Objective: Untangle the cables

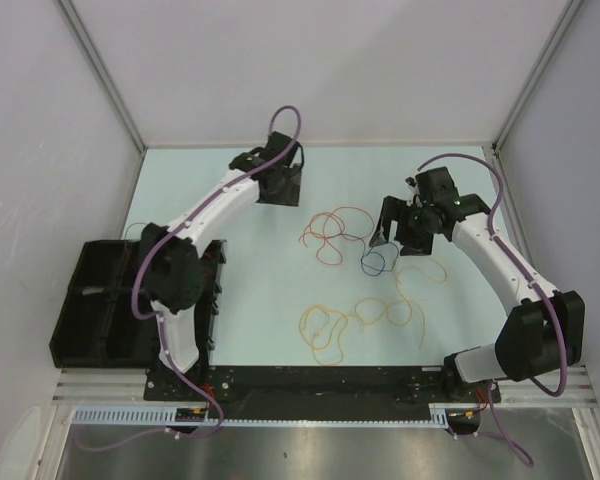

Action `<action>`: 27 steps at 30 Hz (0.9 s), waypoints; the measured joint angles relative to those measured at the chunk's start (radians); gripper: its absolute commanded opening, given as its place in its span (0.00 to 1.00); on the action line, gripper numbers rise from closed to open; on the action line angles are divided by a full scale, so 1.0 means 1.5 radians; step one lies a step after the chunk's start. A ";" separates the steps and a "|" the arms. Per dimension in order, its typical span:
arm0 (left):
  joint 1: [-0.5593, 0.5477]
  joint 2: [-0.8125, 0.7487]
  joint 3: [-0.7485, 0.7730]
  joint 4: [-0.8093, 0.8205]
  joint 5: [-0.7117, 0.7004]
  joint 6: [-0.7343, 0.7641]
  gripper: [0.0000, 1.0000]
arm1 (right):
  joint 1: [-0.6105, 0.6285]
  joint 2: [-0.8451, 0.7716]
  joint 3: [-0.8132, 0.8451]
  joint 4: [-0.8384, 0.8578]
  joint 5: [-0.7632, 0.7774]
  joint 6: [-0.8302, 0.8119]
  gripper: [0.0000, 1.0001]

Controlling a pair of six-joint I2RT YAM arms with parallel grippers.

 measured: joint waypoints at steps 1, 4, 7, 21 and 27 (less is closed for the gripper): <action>-0.010 0.022 0.020 0.006 0.010 0.001 0.68 | -0.004 -0.003 0.000 -0.003 0.003 0.000 0.89; -0.038 0.093 0.086 0.027 0.047 0.008 0.68 | -0.022 -0.008 0.000 -0.016 0.008 0.000 0.89; -0.058 0.165 0.152 0.038 0.081 0.012 0.63 | -0.038 -0.008 0.000 -0.030 0.013 0.000 0.89; -0.070 0.298 0.235 0.055 0.105 0.024 0.60 | -0.057 -0.010 0.005 -0.092 0.036 -0.001 0.89; -0.062 0.299 0.235 0.072 0.084 0.042 0.58 | -0.057 -0.008 0.014 -0.107 0.040 -0.001 0.89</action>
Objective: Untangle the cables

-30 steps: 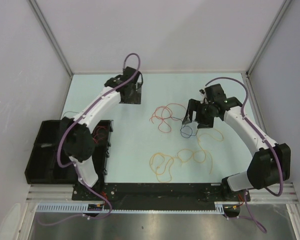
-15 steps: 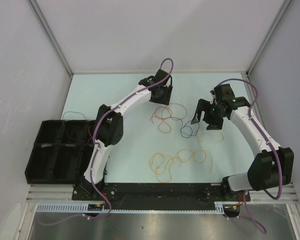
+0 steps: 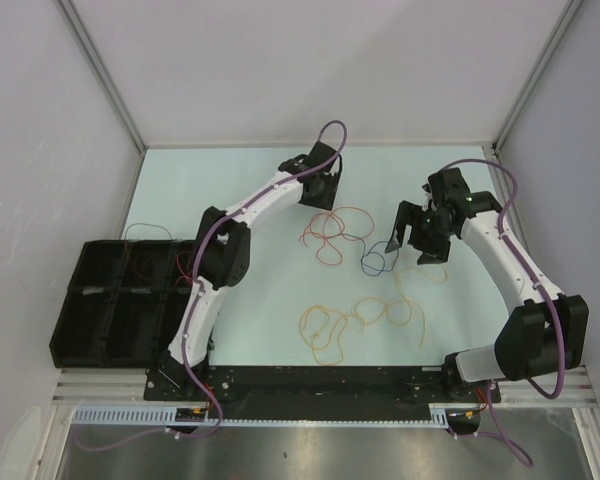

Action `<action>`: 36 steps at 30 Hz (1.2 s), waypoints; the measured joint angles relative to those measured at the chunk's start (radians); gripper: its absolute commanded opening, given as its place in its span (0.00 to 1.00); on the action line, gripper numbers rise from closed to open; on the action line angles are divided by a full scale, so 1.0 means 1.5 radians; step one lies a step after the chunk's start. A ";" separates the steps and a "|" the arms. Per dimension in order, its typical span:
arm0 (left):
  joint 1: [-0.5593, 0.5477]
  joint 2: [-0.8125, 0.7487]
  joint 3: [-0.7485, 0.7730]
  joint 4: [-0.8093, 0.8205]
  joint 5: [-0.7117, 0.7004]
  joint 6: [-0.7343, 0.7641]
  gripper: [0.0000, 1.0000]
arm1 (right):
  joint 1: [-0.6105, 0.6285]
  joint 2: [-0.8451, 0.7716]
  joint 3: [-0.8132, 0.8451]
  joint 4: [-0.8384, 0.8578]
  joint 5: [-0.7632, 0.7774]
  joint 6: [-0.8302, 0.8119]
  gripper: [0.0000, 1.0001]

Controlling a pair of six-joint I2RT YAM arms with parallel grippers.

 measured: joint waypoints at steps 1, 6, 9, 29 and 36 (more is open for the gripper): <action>0.002 0.000 0.000 0.003 -0.001 0.003 0.58 | 0.000 0.001 0.001 -0.001 0.001 0.000 0.89; 0.014 0.010 -0.005 0.011 -0.007 0.013 0.53 | 0.000 0.013 0.010 -0.010 0.004 -0.002 0.89; 0.017 0.012 -0.024 0.023 -0.007 0.019 0.53 | 0.000 0.020 0.011 -0.012 0.006 -0.003 0.89; 0.017 0.013 -0.098 0.076 0.025 0.024 0.00 | 0.000 0.034 0.018 -0.025 0.011 -0.012 0.88; 0.017 0.017 -0.086 0.055 0.018 0.019 0.00 | 0.001 0.034 0.018 -0.025 0.011 -0.012 0.89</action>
